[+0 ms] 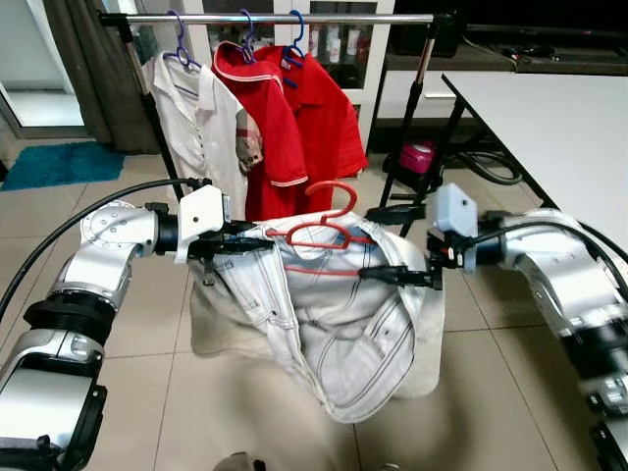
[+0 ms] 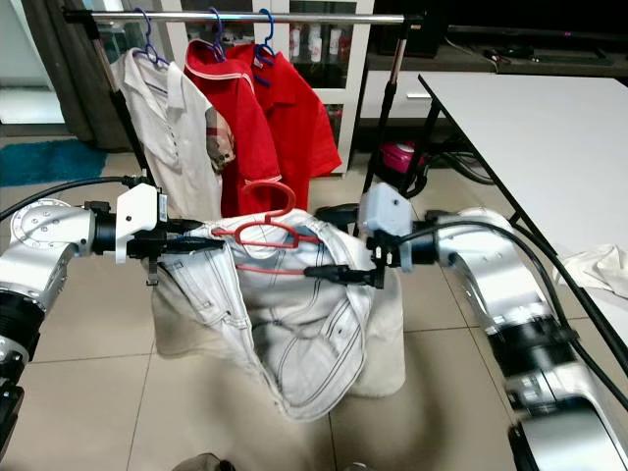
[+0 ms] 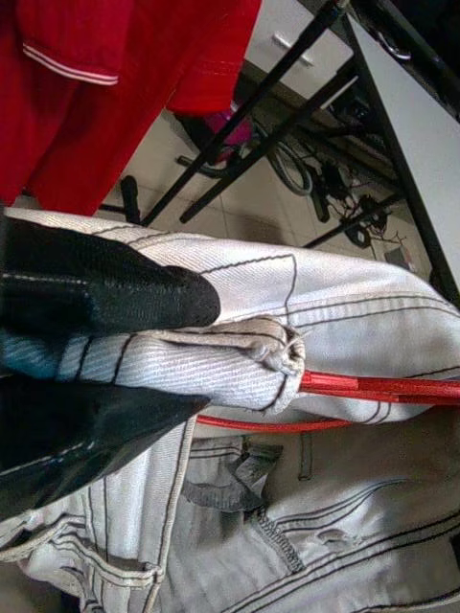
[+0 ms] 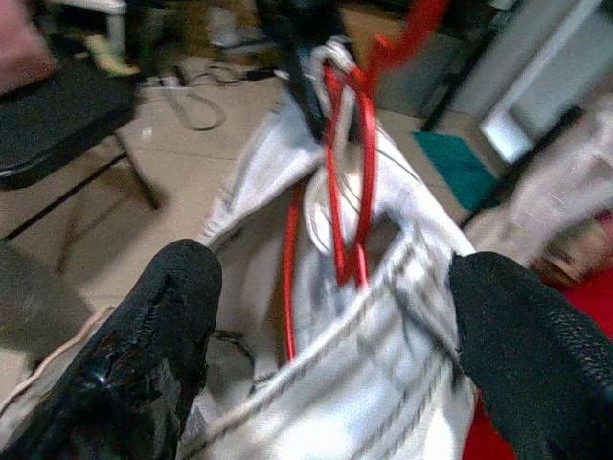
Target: Hang hanger
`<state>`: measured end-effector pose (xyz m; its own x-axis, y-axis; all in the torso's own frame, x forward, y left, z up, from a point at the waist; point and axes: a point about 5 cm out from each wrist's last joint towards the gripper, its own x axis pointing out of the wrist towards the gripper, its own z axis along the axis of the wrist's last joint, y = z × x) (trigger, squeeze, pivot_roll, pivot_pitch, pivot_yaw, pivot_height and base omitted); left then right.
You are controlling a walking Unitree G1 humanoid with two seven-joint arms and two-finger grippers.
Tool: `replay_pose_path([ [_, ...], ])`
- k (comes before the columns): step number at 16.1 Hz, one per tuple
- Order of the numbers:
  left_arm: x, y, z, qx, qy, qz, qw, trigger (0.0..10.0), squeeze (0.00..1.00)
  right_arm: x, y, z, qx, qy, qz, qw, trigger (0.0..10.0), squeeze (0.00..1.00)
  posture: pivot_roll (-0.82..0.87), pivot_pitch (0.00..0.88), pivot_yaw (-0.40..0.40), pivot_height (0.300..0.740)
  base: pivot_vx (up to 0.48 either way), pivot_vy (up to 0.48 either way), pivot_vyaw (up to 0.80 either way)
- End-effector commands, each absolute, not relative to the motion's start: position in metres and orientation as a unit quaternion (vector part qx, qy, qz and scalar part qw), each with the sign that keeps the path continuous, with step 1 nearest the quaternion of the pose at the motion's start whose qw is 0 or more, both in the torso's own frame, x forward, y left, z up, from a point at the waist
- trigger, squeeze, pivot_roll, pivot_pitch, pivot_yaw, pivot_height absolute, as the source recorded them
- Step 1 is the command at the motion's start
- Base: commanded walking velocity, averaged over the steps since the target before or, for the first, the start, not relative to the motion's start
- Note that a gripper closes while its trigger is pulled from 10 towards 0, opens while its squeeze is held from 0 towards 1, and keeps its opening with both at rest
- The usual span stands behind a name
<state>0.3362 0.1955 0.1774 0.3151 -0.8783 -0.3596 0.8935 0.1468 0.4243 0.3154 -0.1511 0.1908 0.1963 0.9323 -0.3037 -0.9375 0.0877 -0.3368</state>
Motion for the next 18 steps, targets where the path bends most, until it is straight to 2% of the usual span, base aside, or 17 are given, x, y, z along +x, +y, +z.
replay_pose_path([
  [1, 0.339, 0.193, 0.196, 0.291, -0.035, -0.580, 0.760, 0.0, 0.00, 0.314, -0.147, 0.189, -0.242, 0.010, 0.652, 0.718, 10.0, 0.00, -0.12, 0.000, -0.030, 0.740, 0.000, 0.000, 0.00],
  [2, 0.339, 0.191, 0.197, 0.292, -0.037, -0.582, 0.758, 0.0, 0.00, 0.312, -0.141, 0.185, -0.244, 0.013, 0.665, 0.705, 6.9, 0.00, -0.12, 0.000, -0.028, 0.740, 0.000, 0.000, 0.00],
  [3, 0.339, 0.191, 0.196, 0.295, -0.035, -0.583, 0.757, 0.0, 0.00, 0.311, -0.140, 0.184, -0.245, 0.013, 0.669, 0.702, 6.9, 0.00, -0.12, 0.000, -0.028, 0.740, 0.000, 0.000, 0.00],
  [4, 0.340, 0.191, 0.196, 0.301, -0.031, -0.583, 0.754, 0.0, 0.00, 0.310, -0.138, 0.186, -0.245, 0.011, 0.673, 0.698, 6.2, 0.00, -0.12, 0.000, -0.027, 0.740, 0.000, 0.000, 0.00],
  [5, 0.340, 0.192, 0.194, 0.311, -0.027, -0.584, 0.750, 0.0, 0.00, 0.310, -0.141, 0.195, -0.236, 0.004, 0.676, 0.698, 10.0, 0.00, -0.12, 0.000, -0.026, 0.740, 0.000, 0.000, 0.00],
  [9, 0.340, 0.193, 0.194, 0.321, -0.023, -0.585, 0.745, 0.0, 0.00, 0.313, -0.160, 0.218, -0.212, 0.008, 0.684, 0.698, 10.0, 0.00, -0.12, 0.000, -0.023, 0.740, 0.000, 0.000, 0.00],
  [10, 0.339, 0.192, 0.195, 0.320, -0.027, -0.589, 0.741, 0.0, 0.00, 0.321, -0.171, 0.219, -0.237, 0.016, 0.656, 0.717, 10.0, 0.00, -0.13, 0.000, -0.021, 0.740, 0.000, 0.000, 0.00],
  [14, 0.337, 0.188, 0.194, 0.321, -0.033, -0.602, 0.730, 0.0, 0.00, 0.333, -0.183, 0.216, -0.265, 0.035, 0.619, 0.739, 10.0, 0.00, -0.13, 0.000, -0.019, 0.740, 0.000, 0.000, 0.00],
  [16, 0.336, 0.185, 0.194, 0.322, -0.035, -0.607, 0.726, 0.0, 0.00, 0.336, -0.185, 0.212, -0.269, 0.048, 0.616, 0.739, 10.0, 0.00, -0.13, 0.000, -0.019, 0.740, 0.000, 0.000, 0.00],
  [18, 0.336, 0.184, 0.195, 0.321, -0.039, -0.609, 0.724, 0.0, 0.00, 0.337, -0.184, 0.204, -0.266, 0.064, 0.630, 0.726, 10.0, 0.00, -0.12, 0.000, -0.023, 0.740, 0.000, 0.000, 0.00],
])
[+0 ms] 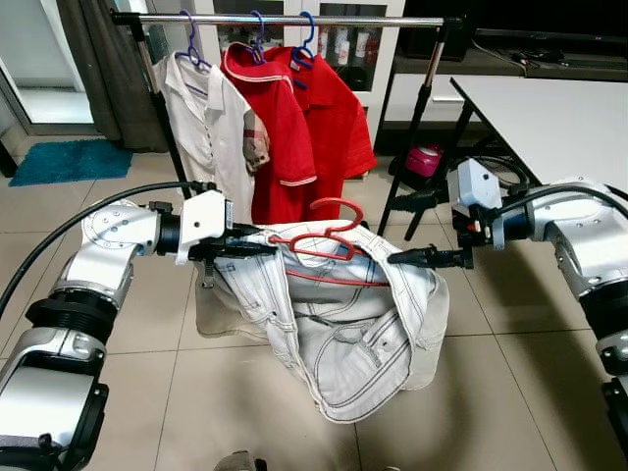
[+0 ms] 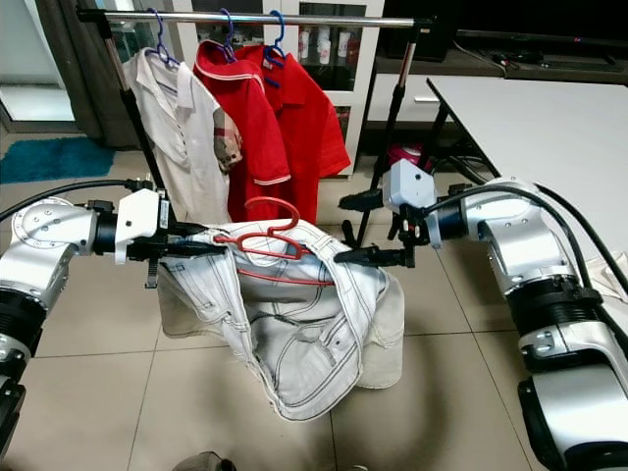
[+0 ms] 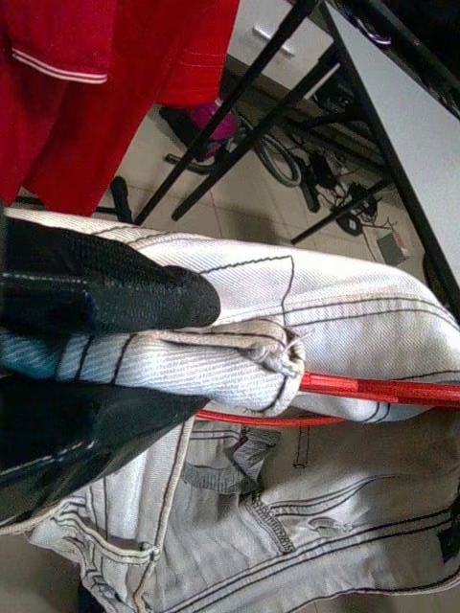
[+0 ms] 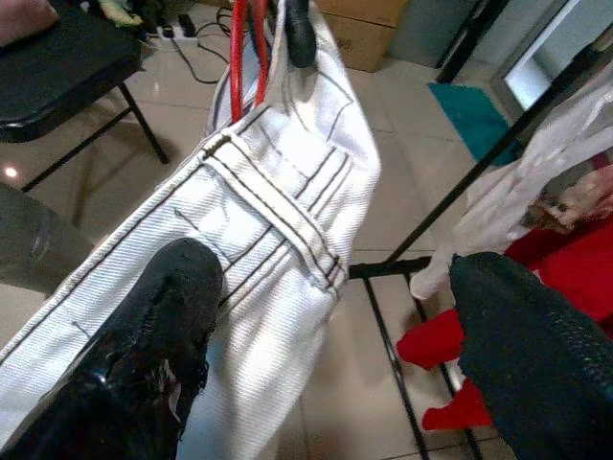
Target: Hang hanger
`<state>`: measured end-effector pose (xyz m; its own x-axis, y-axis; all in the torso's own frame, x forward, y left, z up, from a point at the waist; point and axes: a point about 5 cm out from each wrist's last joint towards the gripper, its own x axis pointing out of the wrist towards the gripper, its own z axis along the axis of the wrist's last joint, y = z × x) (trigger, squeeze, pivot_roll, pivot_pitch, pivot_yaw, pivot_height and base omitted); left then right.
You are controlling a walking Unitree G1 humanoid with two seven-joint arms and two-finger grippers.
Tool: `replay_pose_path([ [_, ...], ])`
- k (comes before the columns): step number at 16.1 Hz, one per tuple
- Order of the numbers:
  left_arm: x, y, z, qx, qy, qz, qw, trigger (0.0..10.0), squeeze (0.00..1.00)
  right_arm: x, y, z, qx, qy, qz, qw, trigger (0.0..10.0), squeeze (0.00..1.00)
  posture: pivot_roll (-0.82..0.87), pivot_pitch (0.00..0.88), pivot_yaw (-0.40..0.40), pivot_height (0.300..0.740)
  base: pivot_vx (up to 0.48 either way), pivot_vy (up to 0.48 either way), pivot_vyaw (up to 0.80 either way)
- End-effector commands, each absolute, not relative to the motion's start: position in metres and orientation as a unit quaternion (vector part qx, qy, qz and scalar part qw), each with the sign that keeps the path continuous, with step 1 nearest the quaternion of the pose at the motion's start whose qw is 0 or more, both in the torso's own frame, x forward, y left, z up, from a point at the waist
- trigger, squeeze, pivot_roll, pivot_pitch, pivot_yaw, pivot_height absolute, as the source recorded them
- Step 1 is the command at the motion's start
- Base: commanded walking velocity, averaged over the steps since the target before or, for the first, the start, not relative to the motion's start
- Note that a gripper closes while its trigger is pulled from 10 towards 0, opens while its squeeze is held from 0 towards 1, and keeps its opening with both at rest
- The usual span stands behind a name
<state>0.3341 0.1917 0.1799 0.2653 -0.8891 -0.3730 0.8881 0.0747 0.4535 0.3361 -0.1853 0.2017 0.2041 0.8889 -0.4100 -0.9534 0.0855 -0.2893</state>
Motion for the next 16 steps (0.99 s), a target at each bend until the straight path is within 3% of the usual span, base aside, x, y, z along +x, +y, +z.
replay_pose_path([
  [1, 0.336, 0.184, 0.196, 0.320, -0.040, -0.609, 0.725, 0.0, 0.00, 0.334, -0.181, 0.200, -0.259, 0.071, 0.648, 0.713, 10.0, 0.00, -0.12, 0.000, -0.027, 0.740, 0.000, 0.000, 0.00],
  [3, 0.337, 0.185, 0.198, 0.318, -0.041, -0.607, 0.727, 0.0, 0.00, 0.328, -0.178, 0.191, -0.250, 0.085, 0.672, 0.692, 9.5, 0.00, -0.12, 0.000, -0.028, 0.740, 0.000, 0.000, 0.00],
  [4, 0.337, 0.185, 0.198, 0.317, -0.041, -0.607, 0.728, 0.0, 0.00, 0.327, -0.176, 0.188, -0.243, 0.087, 0.680, 0.686, 8.3, 0.00, -0.12, 0.000, -0.028, 0.740, 0.000, 0.000, 0.00],
  [5, 0.337, 0.185, 0.198, 0.316, -0.041, -0.606, 0.728, 0.0, 0.00, 0.327, -0.175, 0.187, -0.241, 0.088, 0.683, 0.685, 8.0, 0.00, -0.12, 0.000, -0.028, 0.740, 0.000, 0.000, 0.00],
  [6, 0.337, 0.185, 0.198, 0.316, -0.041, -0.607, 0.728, 0.0, 0.00, 0.326, -0.174, 0.186, -0.237, 0.088, 0.686, 0.682, 6.8, 0.00, -0.12, 0.000, -0.027, 0.740, 0.000, 0.000, 0.00],
  [7, 0.337, 0.185, 0.198, 0.314, -0.040, -0.607, 0.729, 0.0, 0.00, 0.325, -0.172, 0.186, -0.233, 0.087, 0.692, 0.678, 5.0, 0.00, -0.12, 0.000, -0.026, 0.740, 0.000, 0.000, 0.00],
  [8, 0.337, 0.185, 0.198, 0.314, -0.040, -0.607, 0.729, 0.0, 0.00, 0.325, -0.171, 0.185, -0.231, 0.088, 0.694, 0.676, 4.5, 0.00, -0.12, 0.000, -0.026, 0.740, 0.000, 0.000, 0.00],
  [12, 0.339, 0.182, 0.200, 0.310, -0.046, -0.608, 0.729, 0.0, 0.00, 0.323, -0.165, 0.180, -0.228, 0.093, 0.699, 0.672, 0.0, 0.00, -0.12, 0.000, -0.025, 0.740, 0.000, 0.000, 0.00],
  [16, 0.340, 0.179, 0.203, 0.306, -0.053, -0.607, 0.731, 0.0, 0.00, 0.324, -0.161, 0.178, -0.223, 0.094, 0.702, 0.670, 0.0, 0.00, -0.12, 0.000, -0.026, 0.740, 0.000, 0.000, 0.00],
])
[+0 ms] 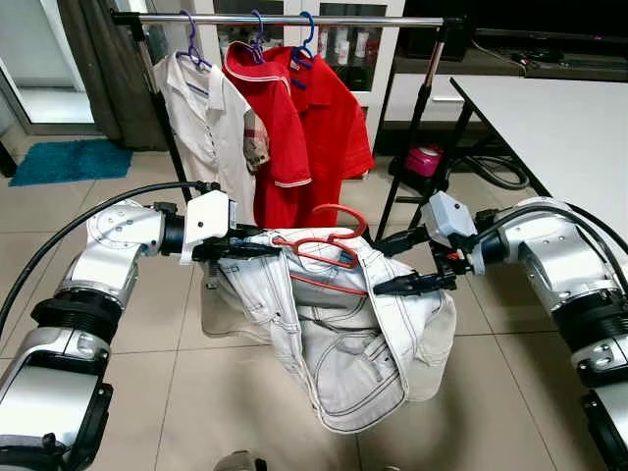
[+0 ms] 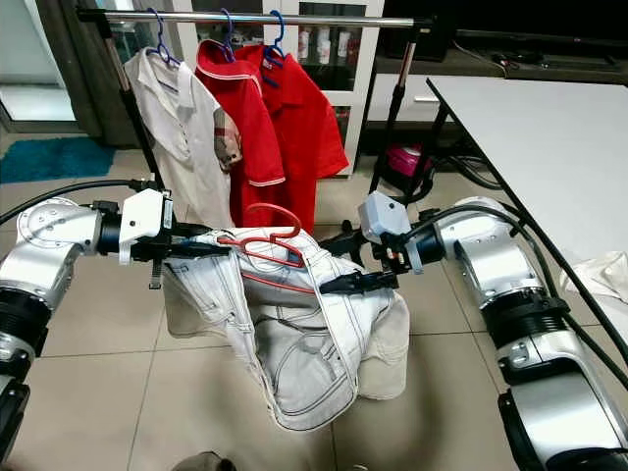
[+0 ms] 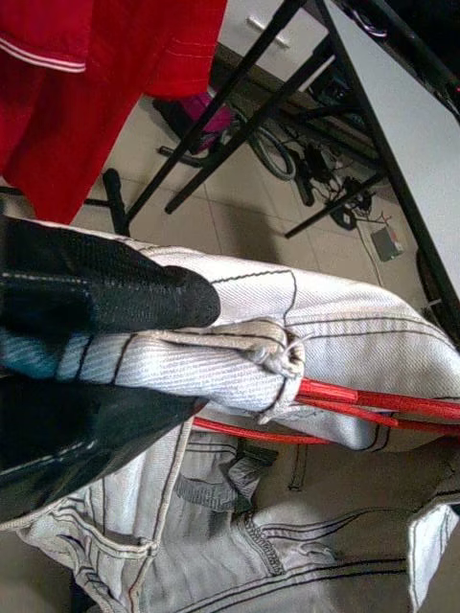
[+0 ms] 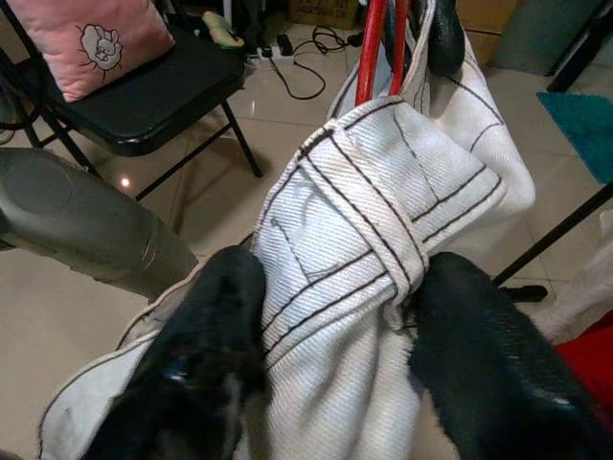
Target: Hang hanger
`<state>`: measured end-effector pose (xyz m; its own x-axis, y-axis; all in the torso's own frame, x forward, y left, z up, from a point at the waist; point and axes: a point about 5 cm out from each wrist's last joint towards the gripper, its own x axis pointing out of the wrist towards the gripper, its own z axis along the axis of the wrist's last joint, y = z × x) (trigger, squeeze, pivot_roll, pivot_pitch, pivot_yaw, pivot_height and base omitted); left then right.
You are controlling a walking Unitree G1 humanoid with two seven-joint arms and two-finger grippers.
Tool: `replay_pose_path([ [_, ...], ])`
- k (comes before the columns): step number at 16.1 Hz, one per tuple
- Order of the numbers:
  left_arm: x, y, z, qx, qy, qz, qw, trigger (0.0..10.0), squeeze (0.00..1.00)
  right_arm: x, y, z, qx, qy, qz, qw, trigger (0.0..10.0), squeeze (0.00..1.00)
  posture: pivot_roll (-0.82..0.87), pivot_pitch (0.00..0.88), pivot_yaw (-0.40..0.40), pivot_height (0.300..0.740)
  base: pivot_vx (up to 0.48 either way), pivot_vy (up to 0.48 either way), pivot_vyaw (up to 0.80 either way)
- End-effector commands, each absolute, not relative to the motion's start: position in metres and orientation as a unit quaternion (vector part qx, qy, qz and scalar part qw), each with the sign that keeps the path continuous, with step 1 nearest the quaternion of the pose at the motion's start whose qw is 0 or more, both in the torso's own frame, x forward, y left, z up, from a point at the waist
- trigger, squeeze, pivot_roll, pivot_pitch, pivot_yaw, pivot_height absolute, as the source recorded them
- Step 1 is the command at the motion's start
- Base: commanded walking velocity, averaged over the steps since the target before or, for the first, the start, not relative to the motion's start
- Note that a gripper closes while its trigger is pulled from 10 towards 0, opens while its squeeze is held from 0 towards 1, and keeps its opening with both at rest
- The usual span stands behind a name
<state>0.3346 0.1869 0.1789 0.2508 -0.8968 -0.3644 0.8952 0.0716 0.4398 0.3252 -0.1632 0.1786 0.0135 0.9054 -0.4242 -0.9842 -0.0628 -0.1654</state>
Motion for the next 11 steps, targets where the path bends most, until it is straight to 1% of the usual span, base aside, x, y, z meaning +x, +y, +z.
replay_pose_path([
  [1, 0.340, 0.179, 0.204, 0.305, -0.055, -0.607, 0.732, 0.0, 0.00, 0.323, -0.160, 0.178, -0.222, 0.094, 0.702, 0.670, 0.0, 0.00, -0.12, 0.000, -0.026, 0.740, 0.000, 0.000, 0.00],
  [5, 0.342, 0.172, 0.211, 0.297, -0.076, -0.606, 0.734, 0.0, 0.00, 0.322, -0.152, 0.172, -0.222, 0.098, 0.703, 0.669, 0.0, 0.00, -0.12, 0.000, -0.024, 0.740, 0.000, 0.000, 0.00],
  [11, 0.340, 0.161, 0.223, 0.282, -0.108, -0.618, 0.726, 0.0, 0.00, 0.325, -0.150, 0.166, -0.233, 0.109, 0.681, 0.686, 0.0, 0.00, -0.12, 0.000, -0.022, 0.740, 0.000, 0.000, 0.00],
])
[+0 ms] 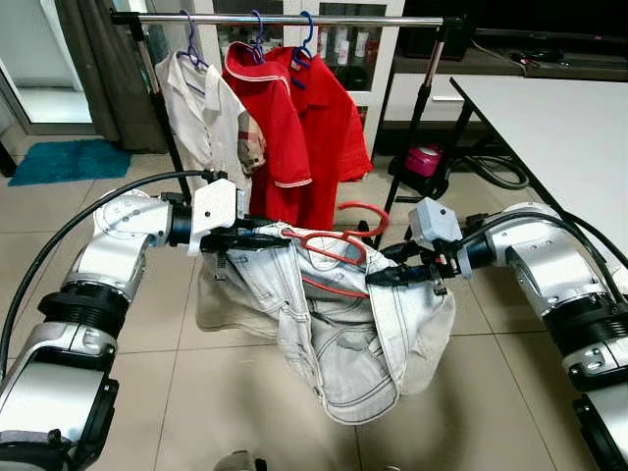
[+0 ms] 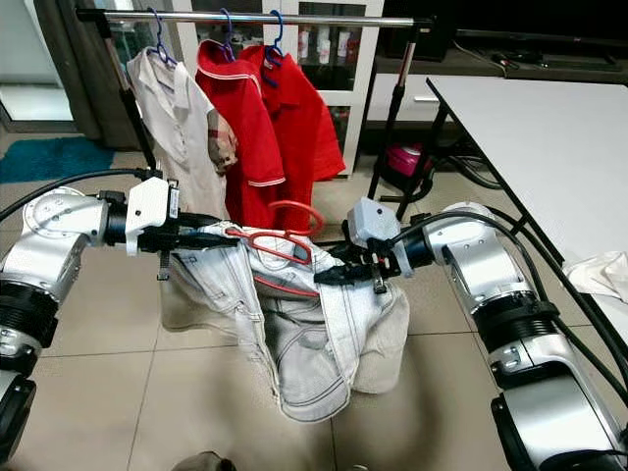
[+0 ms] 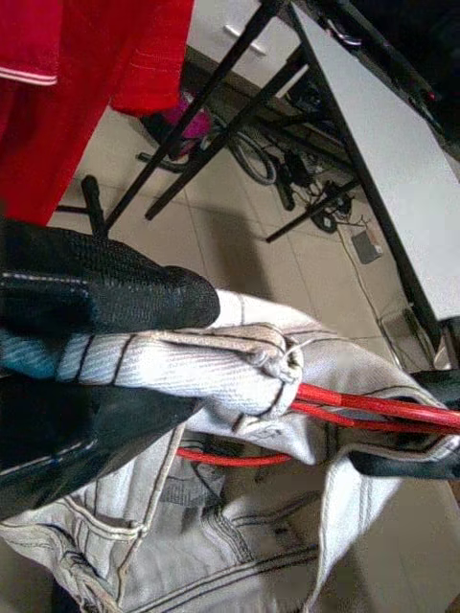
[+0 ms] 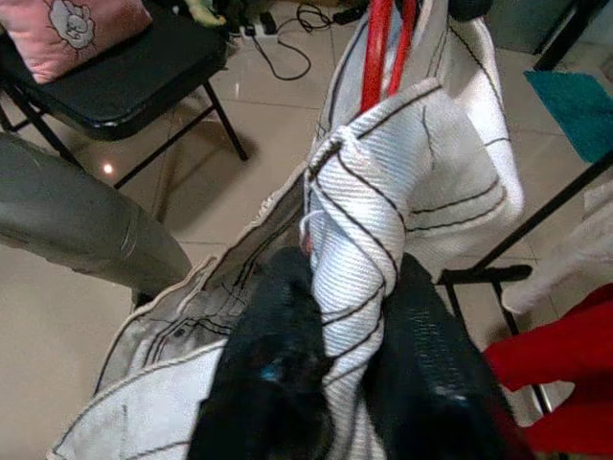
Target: Hang hanger
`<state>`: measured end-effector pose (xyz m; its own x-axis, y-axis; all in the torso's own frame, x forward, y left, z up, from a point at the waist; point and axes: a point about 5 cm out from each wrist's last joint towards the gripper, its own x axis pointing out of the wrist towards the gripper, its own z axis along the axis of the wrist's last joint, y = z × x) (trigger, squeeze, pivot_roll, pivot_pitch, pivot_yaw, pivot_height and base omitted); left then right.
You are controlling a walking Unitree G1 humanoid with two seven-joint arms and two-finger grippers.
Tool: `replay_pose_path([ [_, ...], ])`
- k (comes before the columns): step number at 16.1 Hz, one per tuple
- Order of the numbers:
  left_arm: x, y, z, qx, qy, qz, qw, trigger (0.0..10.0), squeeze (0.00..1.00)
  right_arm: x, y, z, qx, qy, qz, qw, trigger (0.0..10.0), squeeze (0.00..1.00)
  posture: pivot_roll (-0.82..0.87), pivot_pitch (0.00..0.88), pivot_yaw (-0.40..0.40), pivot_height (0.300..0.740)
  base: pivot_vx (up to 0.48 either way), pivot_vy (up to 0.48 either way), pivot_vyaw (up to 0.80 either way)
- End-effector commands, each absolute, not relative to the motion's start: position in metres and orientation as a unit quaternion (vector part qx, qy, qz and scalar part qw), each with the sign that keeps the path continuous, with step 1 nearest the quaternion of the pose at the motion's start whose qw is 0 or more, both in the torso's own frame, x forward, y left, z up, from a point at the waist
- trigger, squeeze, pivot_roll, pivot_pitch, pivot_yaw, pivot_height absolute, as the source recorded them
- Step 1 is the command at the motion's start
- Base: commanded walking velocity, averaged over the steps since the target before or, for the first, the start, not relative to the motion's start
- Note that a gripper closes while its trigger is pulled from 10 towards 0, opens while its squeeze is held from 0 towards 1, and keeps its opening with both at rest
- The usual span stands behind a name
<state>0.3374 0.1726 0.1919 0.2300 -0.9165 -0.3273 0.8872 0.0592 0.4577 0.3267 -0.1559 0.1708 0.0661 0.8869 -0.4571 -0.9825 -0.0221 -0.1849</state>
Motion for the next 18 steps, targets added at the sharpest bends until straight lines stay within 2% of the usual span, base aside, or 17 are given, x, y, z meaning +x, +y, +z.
replay_pose_path([
  [1, 0.340, 0.160, 0.223, 0.281, -0.109, -0.619, 0.726, 0.0, 0.00, 0.325, -0.149, 0.166, -0.232, 0.109, 0.680, 0.687, 0.0, 0.00, -0.12, 0.000, -0.022, 0.740, 0.000, 0.000, 0.00],
  [7, 0.339, 0.163, 0.219, 0.278, -0.103, -0.612, 0.733, 0.0, 0.00, 0.326, -0.148, 0.169, -0.229, 0.100, 0.673, 0.696, 0.0, 0.00, -0.12, 0.000, -0.025, 0.740, 0.000, 0.000, 0.00],
  [8, 0.341, 0.167, 0.217, 0.281, -0.093, -0.596, 0.746, 0.0, 0.00, 0.326, -0.150, 0.169, -0.228, 0.100, 0.668, 0.701, 0.0, 0.00, -0.12, 0.000, -0.034, 0.740, 0.000, 0.000, 0.00],
  [9, 0.343, 0.170, 0.216, 0.281, -0.092, -0.581, 0.758, 1.6, 0.00, 0.326, -0.151, 0.170, -0.227, 0.099, 0.664, 0.706, 0.0, 0.00, -0.12, 0.000, -0.036, 0.740, 0.000, 0.000, 0.00],
  [10, 0.344, 0.172, 0.214, 0.271, -0.088, -0.574, 0.768, 10.0, 0.00, 0.325, -0.153, 0.171, -0.225, 0.094, 0.657, 0.713, 0.0, 0.00, -0.12, 0.000, -0.036, 0.740, 0.000, 0.000, 0.00],
  [11, 0.341, 0.174, 0.210, 0.246, -0.080, -0.591, 0.764, 10.0, 1.00, 0.326, -0.155, 0.174, -0.224, 0.089, 0.647, 0.723, 0.0, 0.00, -0.12, 0.000, -0.034, 0.740, 0.000, 0.000, 0.00],
  [18, 0.337, 0.183, 0.210, 0.247, -0.060, -0.601, 0.758, 10.0, 1.00, 0.320, -0.168, 0.164, -0.238, 0.108, 0.613, 0.746, 0.0, 0.00, -0.12, 0.000, -0.024, 0.740, 0.000, 0.000, 0.00],
])
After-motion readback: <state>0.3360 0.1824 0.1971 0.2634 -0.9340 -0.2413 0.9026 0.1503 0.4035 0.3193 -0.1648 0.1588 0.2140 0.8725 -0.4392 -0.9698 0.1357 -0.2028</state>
